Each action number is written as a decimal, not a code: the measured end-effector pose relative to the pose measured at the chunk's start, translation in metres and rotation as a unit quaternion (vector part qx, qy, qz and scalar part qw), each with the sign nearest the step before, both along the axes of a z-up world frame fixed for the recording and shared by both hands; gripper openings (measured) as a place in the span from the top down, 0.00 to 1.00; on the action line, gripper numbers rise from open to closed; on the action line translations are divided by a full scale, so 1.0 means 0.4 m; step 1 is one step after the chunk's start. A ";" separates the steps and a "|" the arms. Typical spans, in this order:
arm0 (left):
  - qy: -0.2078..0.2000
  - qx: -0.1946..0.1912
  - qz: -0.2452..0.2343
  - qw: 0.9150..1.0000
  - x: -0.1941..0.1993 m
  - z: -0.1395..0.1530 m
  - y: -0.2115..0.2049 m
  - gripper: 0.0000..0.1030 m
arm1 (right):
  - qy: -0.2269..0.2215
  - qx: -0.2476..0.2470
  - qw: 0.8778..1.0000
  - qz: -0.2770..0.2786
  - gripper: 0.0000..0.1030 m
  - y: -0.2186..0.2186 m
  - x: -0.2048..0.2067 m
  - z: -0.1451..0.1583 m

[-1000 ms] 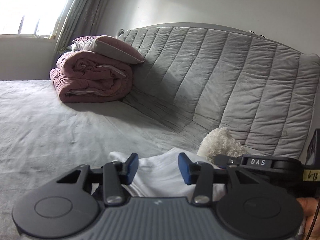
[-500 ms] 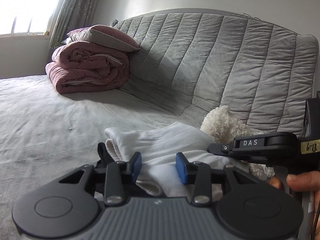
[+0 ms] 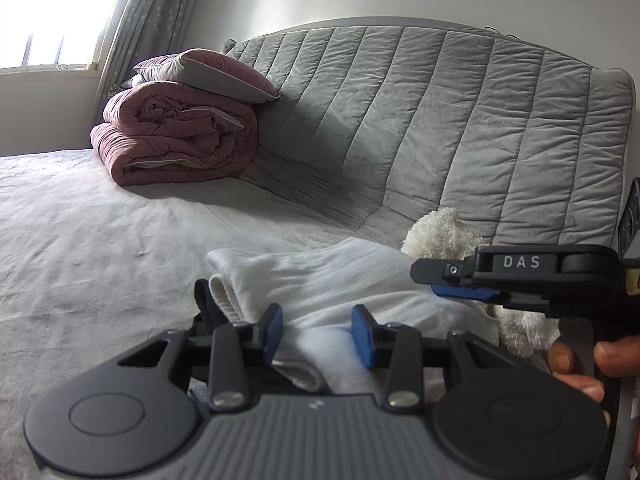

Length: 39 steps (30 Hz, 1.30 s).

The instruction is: Fold clothes

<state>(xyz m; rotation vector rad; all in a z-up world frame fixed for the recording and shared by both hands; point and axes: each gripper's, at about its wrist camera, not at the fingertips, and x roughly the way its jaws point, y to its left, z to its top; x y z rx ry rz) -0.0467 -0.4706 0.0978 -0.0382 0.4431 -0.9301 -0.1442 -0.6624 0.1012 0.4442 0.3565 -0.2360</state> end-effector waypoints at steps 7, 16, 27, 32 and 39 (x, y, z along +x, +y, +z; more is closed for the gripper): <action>-0.004 0.004 -0.004 1.000 0.001 -0.012 -0.002 0.62 | 0.072 -0.080 0.993 0.047 0.66 0.059 0.047 -0.033; -0.016 0.011 -0.013 1.000 -0.004 -0.027 -0.004 0.61 | 0.068 -0.067 0.994 0.058 0.66 0.038 0.038 -0.054; -0.030 0.032 -0.012 0.999 -0.011 -0.041 -0.016 0.61 | 0.041 -0.097 0.994 0.026 0.71 0.048 0.034 -0.035; -0.026 0.025 -0.009 0.999 -0.011 -0.045 -0.012 0.61 | 0.024 -0.122 0.992 0.007 0.62 0.061 0.034 -0.021; -0.031 0.026 -0.008 0.999 -0.019 -0.048 -0.011 0.61 | 0.016 -0.139 0.990 -0.013 0.62 0.053 0.078 -0.032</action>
